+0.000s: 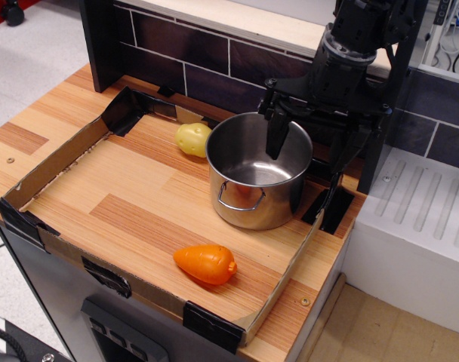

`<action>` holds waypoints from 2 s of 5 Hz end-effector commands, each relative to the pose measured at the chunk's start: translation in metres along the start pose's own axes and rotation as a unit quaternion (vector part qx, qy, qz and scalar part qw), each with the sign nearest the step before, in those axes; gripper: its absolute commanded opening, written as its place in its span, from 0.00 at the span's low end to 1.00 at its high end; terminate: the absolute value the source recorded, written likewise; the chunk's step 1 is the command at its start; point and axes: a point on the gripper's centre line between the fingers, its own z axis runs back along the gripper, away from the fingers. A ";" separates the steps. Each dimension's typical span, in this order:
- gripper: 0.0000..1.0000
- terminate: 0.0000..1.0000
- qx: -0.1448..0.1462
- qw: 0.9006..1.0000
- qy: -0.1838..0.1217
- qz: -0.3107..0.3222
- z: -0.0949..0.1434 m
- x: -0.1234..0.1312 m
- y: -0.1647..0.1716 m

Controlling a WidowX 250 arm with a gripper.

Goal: Topple metal pot

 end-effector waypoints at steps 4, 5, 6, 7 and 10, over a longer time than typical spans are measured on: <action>0.00 0.00 -0.029 0.999 -0.021 -0.006 0.000 -0.001 -0.006; 0.00 0.00 -0.052 0.999 0.001 -0.002 0.010 -0.008 0.002; 0.00 0.00 -0.076 0.997 -0.002 -0.011 0.026 -0.016 0.011; 0.00 0.00 -0.101 0.995 -0.010 -0.013 0.041 -0.014 0.022; 0.00 0.00 -0.290 0.956 0.033 -0.033 0.065 -0.008 0.099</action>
